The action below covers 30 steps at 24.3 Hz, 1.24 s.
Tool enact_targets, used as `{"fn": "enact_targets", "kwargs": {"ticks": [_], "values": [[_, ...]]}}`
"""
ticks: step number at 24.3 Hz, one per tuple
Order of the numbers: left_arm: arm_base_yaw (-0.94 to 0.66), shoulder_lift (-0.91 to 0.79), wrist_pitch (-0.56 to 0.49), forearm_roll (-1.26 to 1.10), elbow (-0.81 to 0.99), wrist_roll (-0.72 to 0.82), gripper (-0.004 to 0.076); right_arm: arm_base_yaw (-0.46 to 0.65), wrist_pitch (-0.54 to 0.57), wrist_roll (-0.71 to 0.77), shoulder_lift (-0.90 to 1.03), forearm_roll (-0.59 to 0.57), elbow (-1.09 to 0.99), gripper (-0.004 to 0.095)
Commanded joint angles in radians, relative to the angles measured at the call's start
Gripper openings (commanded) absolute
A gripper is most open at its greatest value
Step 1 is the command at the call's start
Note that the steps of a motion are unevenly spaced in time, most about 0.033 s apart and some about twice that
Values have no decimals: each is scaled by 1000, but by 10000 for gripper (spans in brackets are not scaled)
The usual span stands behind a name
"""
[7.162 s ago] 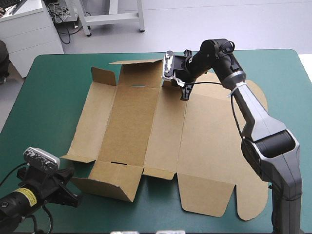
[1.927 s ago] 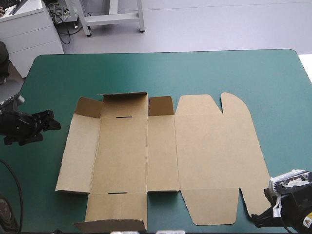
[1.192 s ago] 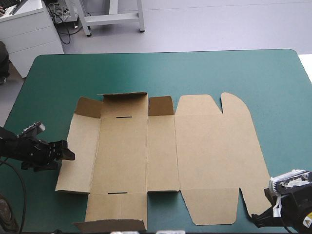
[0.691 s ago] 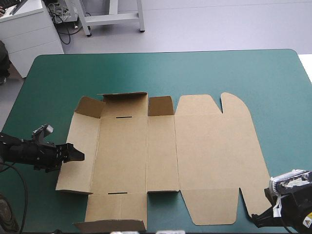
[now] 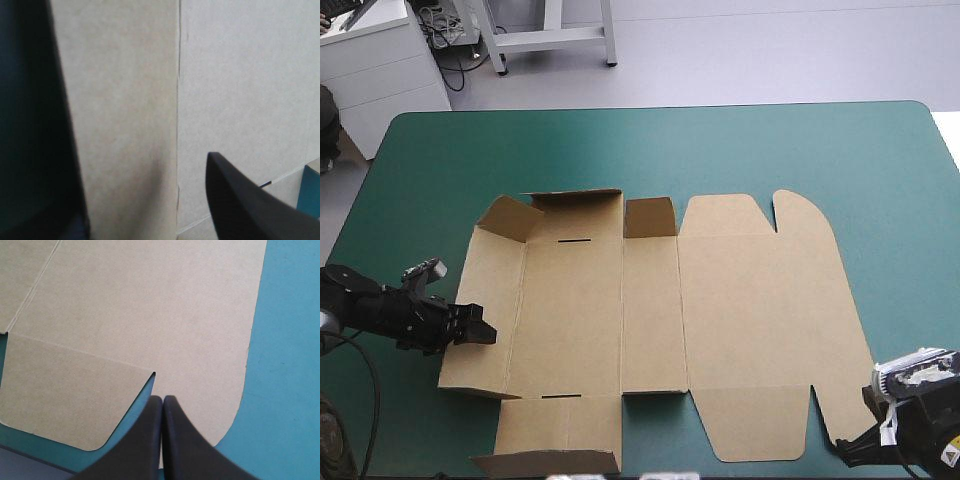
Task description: Fold the box
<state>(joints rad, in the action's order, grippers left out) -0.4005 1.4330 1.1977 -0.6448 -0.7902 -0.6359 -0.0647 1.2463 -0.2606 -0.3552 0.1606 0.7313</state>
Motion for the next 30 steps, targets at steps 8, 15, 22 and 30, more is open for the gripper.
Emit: {"fn": "enact_targets", "kwargs": {"ticks": [8, 15, 22, 30], "values": [[5, -22, 108, -39, -19, 44, 220, 9, -29, -8, -10, 13, 22, -23], [5, 3, 108, -65, -19, 44, 220, 9, -23, -8, -10, 15, 22, -23], [5, 12, 89, -93, -19, 44, 87, 9, -23, -8, -10, 13, 22, -23], [53, 6, 66, -148, -45, -77, -32, 9, -25, -8, -10, 4, 22, -23]]}}
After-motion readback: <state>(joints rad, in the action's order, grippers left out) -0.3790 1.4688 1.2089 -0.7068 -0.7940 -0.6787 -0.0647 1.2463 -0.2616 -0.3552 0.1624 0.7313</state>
